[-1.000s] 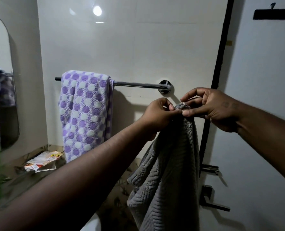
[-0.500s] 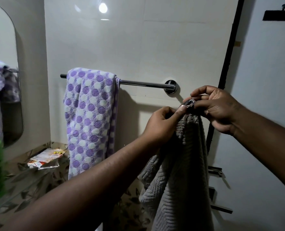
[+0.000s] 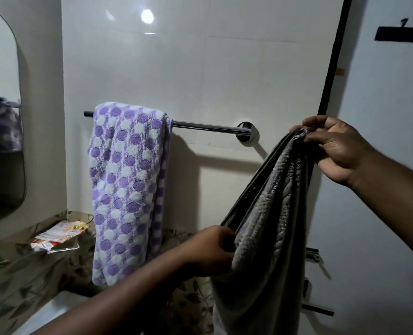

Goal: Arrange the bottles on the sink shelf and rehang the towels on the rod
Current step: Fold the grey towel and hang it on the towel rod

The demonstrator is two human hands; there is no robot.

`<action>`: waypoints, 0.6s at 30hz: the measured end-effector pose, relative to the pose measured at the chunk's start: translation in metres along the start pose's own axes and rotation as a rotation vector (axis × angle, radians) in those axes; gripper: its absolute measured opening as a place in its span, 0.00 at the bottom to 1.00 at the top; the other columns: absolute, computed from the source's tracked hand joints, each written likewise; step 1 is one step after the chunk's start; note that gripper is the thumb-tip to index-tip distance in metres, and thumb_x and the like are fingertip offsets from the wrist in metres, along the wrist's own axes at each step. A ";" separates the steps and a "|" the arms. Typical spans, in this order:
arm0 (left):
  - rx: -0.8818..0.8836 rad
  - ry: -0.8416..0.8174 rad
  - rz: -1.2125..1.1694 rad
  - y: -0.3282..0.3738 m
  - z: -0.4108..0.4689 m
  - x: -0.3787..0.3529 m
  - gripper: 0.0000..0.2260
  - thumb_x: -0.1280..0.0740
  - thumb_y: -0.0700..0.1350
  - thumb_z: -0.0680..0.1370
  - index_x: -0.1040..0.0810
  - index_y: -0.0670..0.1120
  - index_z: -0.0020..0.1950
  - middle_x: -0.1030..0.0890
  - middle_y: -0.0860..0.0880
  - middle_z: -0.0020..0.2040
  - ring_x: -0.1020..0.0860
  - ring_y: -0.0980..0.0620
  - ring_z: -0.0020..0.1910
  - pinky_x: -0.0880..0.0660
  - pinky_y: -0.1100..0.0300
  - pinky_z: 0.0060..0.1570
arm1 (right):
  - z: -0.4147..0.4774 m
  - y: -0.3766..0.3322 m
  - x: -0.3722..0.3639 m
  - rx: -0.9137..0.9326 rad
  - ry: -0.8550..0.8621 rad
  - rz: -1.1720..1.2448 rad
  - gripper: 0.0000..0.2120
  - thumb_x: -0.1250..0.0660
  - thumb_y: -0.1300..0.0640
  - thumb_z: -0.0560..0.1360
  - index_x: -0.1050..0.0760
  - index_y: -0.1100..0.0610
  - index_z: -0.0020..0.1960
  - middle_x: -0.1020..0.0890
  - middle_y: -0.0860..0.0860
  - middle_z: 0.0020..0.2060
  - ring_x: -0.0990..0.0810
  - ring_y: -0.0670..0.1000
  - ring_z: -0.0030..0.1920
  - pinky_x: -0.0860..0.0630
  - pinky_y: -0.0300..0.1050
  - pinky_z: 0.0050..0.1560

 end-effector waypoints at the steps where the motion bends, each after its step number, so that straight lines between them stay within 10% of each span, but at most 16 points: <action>1: 0.002 0.042 0.096 -0.003 -0.006 0.006 0.03 0.34 0.40 0.72 0.26 0.43 0.43 0.22 0.48 0.39 0.25 0.50 0.37 0.27 0.53 0.37 | 0.001 0.000 0.004 -0.001 0.013 -0.007 0.18 0.43 0.79 0.75 0.27 0.56 0.47 0.13 0.52 0.37 0.15 0.48 0.38 0.18 0.37 0.41; 13: -0.308 0.274 0.699 0.004 -0.062 0.046 0.22 0.41 0.73 0.76 0.27 0.56 0.52 0.21 0.58 0.48 0.30 0.56 0.54 0.37 0.53 0.57 | 0.006 0.023 0.047 -0.042 0.239 -0.085 0.19 0.39 0.79 0.73 0.27 0.55 0.46 0.12 0.50 0.35 0.14 0.47 0.40 0.19 0.42 0.50; 18: -0.482 0.557 0.685 -0.004 -0.071 0.063 0.18 0.29 0.62 0.73 0.30 0.55 0.56 0.21 0.58 0.45 0.29 0.53 0.46 0.32 0.51 0.55 | 0.006 0.022 0.054 -0.038 0.276 -0.073 0.19 0.40 0.79 0.72 0.27 0.55 0.46 0.12 0.51 0.36 0.14 0.49 0.41 0.19 0.42 0.49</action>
Point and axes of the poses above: each hand's wrist, its own z-axis towards the middle knuckle, its own x-axis out of the back of the hand, y = z × x, the point moved 4 cm from there along z, towards the middle knuckle
